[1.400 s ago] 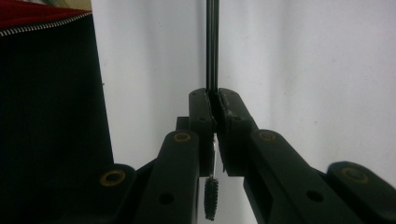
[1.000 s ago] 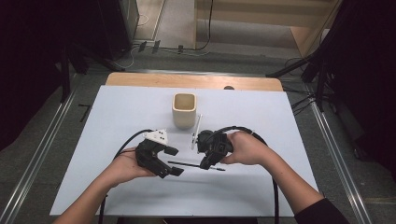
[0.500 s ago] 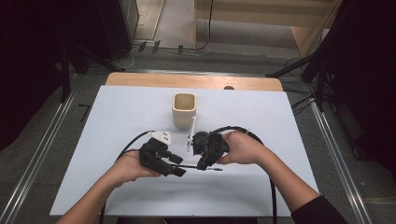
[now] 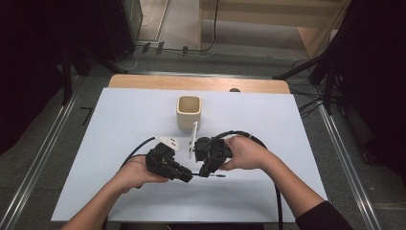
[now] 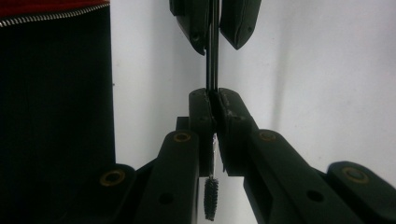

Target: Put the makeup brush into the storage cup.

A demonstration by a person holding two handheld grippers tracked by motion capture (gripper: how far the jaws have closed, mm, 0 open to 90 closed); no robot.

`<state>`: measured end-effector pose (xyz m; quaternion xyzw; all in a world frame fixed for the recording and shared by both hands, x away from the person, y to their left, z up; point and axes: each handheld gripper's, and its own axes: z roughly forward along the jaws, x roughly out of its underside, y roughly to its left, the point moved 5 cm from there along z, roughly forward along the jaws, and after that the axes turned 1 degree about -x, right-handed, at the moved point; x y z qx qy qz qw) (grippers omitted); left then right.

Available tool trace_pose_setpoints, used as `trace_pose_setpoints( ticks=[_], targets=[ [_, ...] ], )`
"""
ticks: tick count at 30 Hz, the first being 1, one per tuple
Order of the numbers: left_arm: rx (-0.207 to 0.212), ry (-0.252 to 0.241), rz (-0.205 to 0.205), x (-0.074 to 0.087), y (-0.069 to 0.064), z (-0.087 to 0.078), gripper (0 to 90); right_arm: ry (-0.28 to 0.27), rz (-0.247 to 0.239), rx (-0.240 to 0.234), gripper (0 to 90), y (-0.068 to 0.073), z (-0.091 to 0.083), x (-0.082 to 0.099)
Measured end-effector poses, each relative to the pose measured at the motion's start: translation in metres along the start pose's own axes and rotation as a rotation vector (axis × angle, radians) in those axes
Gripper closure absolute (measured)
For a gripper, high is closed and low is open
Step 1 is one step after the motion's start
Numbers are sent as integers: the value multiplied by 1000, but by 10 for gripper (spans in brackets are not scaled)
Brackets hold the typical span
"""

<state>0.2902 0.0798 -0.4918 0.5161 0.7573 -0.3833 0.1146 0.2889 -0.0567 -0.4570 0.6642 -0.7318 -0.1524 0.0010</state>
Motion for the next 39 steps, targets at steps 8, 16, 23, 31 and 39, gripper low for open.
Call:
trace_pose_setpoints(
  ticks=[8,16,23,31,39],
  targets=[
    [73,-7,-13,1,-3,0,846,-18,-30,-7,867,2,0,2],
    [113,-28,-18,2,-2,-1,853,-41,-40,-5,859,2,-2,3],
    [127,-47,-35,2,-3,-2,853,-66,-44,-5,782,2,-5,5],
    [85,-95,-67,1,2,-4,852,-218,92,3,521,-9,-21,11],
    [36,-158,-107,0,7,-6,852,-349,278,62,397,-21,-28,19]
  ],
)
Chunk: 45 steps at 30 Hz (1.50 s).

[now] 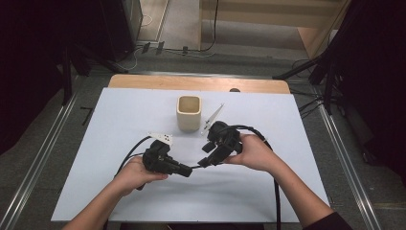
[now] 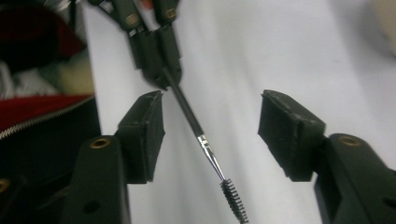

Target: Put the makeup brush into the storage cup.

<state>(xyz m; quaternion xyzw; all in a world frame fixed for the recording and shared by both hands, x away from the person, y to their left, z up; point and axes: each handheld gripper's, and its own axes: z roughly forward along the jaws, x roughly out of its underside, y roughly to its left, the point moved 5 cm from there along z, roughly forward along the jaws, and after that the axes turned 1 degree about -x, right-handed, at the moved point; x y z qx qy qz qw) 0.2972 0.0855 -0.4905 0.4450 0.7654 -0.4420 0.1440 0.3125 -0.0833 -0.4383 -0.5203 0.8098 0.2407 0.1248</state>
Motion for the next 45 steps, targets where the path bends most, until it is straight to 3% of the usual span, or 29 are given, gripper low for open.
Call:
trace_pose_setpoints(
  ticks=[2,10,15,22,24,33,35,41,45],
  targets=[
    [-16,-9,6,-1,0,-1,852,-44,71,39,368,-3,-3,2],
    [-74,-62,-49,1,6,-1,851,-173,278,68,344,-3,-14,11],
    [-101,-128,-78,0,9,-3,851,-221,339,98,338,0,-17,19],
    [-115,-188,-92,0,10,-4,851,-260,352,147,350,6,-16,31],
    [-139,-201,-89,1,11,-4,851,-269,354,149,355,9,-16,33],
    [-165,-298,-112,3,11,-5,851,-319,357,169,348,16,-16,39],
    [-178,-322,-117,6,10,0,851,-338,339,181,359,16,-12,41],
    [-186,-391,-148,8,8,-1,851,-401,375,161,370,17,-6,47],
    [-189,-420,-141,9,4,-2,851,-451,384,162,365,17,-3,52]
  ],
)
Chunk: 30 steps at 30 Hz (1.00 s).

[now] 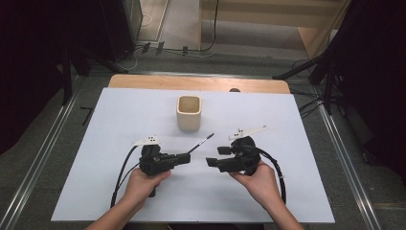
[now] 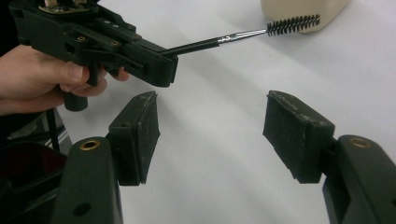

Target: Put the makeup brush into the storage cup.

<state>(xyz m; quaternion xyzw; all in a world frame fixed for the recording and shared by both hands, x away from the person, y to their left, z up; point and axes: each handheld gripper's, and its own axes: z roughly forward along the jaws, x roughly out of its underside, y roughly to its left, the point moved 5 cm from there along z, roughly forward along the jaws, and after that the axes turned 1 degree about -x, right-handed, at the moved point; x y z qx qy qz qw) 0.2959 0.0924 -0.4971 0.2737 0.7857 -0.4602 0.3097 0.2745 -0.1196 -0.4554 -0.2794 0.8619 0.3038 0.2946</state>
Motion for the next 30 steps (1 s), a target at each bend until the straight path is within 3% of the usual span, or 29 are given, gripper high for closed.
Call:
trace_pose_setpoints(
  ticks=[7,17,30],
  targets=[
    [2,-89,10,6,-6,1,851,-46,15,-9,354,0,3,8],
    [8,-121,14,12,-9,4,851,-81,62,-7,320,2,8,13],
    [17,-200,14,13,-11,9,851,-178,136,5,310,5,8,9]
  ],
)
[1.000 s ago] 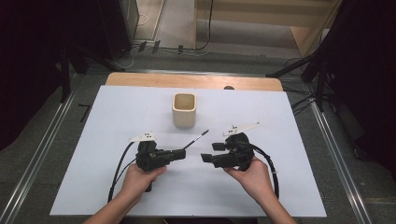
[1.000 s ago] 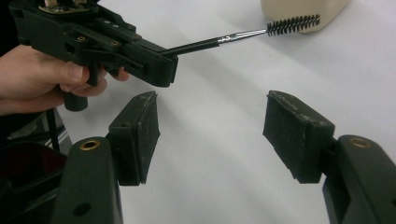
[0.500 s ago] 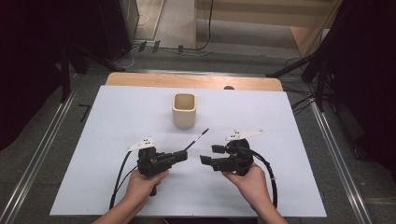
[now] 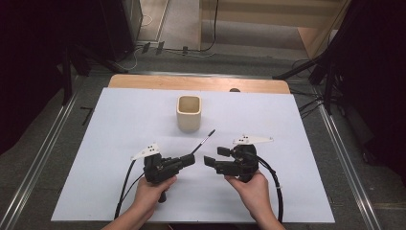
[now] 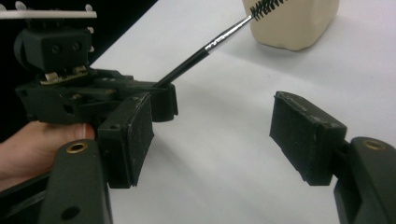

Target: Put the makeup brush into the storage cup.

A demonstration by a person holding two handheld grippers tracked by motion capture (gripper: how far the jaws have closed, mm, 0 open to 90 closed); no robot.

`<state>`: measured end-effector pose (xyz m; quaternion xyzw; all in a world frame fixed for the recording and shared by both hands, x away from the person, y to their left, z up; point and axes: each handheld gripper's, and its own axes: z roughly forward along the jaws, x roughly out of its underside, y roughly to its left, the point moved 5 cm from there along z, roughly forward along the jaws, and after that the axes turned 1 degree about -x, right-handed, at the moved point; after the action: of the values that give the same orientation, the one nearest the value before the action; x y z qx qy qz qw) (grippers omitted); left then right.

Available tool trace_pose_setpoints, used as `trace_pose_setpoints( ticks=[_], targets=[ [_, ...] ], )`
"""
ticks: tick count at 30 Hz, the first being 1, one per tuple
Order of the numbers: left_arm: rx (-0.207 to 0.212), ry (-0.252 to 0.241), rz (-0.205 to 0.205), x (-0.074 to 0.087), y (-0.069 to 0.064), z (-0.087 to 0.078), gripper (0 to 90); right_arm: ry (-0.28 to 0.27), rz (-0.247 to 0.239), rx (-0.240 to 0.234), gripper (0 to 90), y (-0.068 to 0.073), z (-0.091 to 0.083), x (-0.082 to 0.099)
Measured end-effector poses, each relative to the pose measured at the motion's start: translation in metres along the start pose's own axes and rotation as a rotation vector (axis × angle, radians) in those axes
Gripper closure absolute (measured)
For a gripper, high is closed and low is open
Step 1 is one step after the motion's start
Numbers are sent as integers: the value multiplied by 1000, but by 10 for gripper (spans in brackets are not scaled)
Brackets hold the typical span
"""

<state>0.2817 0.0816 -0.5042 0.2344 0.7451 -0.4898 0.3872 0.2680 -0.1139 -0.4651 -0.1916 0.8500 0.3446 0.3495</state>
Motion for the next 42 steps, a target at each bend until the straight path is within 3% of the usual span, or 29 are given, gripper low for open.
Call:
trace_pose_setpoints(
  ticks=[9,17,19,21,35,42],
  targets=[
    [20,-22,-20,1,-2,5,851,-45,45,10,293,2,4,-3],
    [39,-41,-34,0,-3,6,850,-97,126,-9,295,1,9,-5],
    [45,-41,-39,0,-3,7,850,-117,176,-29,301,0,11,-5],
    [53,-43,-41,1,-4,8,850,-122,194,-41,306,0,12,-6],
    [66,-38,-52,2,-4,9,850,-129,219,-52,356,-2,20,-8],
    [71,-35,-54,3,-4,10,850,-123,247,-77,422,0,27,-10]
  ],
)
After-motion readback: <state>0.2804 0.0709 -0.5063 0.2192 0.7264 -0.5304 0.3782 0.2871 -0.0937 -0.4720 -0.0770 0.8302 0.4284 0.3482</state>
